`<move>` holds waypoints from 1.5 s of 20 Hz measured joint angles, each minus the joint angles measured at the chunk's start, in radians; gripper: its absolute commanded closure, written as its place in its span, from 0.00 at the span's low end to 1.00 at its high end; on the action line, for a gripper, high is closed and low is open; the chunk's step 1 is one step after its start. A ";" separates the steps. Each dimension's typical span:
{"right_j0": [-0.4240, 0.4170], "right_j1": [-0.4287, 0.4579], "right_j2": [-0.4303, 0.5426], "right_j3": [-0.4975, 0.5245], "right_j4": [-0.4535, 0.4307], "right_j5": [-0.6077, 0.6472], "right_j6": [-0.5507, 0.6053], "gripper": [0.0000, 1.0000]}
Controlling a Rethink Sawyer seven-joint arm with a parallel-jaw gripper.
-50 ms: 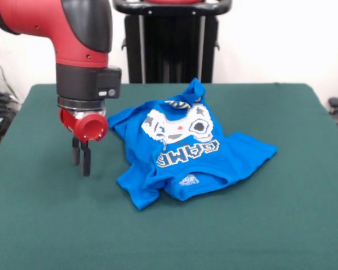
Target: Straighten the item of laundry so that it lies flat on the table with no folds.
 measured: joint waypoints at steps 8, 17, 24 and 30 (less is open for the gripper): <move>0.000 -0.003 0.034 0.000 0.000 -0.021 0.000 0.00; 0.000 0.003 0.079 0.000 -0.001 -0.045 0.000 0.00; 0.000 0.004 0.090 0.002 0.000 -0.045 0.000 0.00; 0.000 0.005 0.090 0.009 0.002 -0.045 0.000 0.00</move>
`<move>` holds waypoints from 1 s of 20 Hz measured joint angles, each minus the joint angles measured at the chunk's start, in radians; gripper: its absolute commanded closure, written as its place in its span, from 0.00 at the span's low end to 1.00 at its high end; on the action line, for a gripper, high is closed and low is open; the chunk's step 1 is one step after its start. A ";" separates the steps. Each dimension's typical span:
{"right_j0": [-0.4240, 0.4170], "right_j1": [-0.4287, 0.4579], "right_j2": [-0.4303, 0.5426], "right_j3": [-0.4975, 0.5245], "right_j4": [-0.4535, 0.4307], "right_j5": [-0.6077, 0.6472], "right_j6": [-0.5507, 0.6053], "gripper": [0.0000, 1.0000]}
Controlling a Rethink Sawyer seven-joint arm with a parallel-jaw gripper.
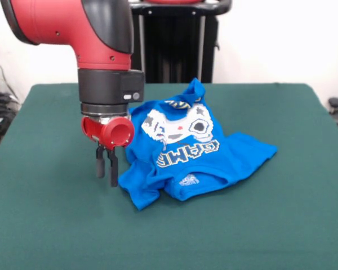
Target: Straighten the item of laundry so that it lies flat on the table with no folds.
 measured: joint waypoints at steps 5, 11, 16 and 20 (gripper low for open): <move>0.001 0.000 0.000 0.012 0.007 0.000 0.000 0.00; 0.006 -0.001 0.001 0.041 0.013 0.000 0.000 0.00; 0.007 0.000 0.001 0.057 0.018 0.000 0.000 0.00; 0.008 0.000 0.002 0.065 0.018 0.000 0.000 0.00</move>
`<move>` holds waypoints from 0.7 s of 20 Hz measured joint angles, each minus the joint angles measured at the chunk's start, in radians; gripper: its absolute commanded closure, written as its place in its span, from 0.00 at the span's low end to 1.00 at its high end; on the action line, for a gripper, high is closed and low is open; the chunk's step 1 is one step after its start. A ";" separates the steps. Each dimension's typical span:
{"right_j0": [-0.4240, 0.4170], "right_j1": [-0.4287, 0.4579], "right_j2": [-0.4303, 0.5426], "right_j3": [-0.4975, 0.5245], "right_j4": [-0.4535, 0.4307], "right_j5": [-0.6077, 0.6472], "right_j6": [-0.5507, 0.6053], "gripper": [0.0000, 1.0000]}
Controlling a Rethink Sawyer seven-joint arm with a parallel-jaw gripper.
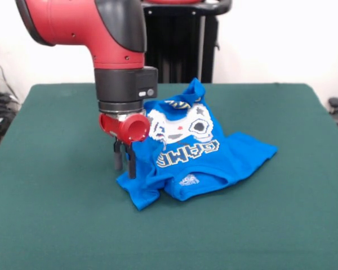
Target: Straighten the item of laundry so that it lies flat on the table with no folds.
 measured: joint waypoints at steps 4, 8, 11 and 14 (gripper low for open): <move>0.000 0.002 0.001 0.007 0.000 0.000 0.000 0.00; 0.000 0.012 0.002 0.011 0.000 0.000 0.000 0.00; -0.002 0.027 0.004 0.011 0.000 0.000 0.000 0.00; -0.005 0.047 0.008 0.010 0.001 -0.003 0.000 0.00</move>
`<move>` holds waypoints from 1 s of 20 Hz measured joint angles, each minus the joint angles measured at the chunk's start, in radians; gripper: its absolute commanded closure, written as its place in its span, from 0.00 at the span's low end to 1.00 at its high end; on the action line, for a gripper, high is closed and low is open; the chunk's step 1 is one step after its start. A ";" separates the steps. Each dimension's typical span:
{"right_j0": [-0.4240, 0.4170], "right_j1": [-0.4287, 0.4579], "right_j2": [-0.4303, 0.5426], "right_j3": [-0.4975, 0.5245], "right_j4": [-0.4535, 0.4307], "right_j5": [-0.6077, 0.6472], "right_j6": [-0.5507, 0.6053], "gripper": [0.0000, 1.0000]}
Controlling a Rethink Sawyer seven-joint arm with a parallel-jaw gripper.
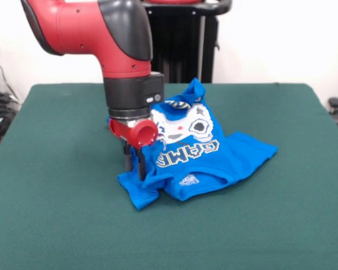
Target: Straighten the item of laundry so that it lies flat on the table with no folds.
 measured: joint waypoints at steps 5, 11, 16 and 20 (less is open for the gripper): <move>-0.006 0.000 0.007 0.000 0.000 -0.003 0.000 0.00; -0.007 0.000 0.008 0.000 0.000 -0.003 0.000 0.00; 0.031 -0.001 -0.026 -0.013 0.006 -0.002 0.000 0.00; 0.092 0.000 -0.080 -0.035 0.015 -0.002 0.000 0.00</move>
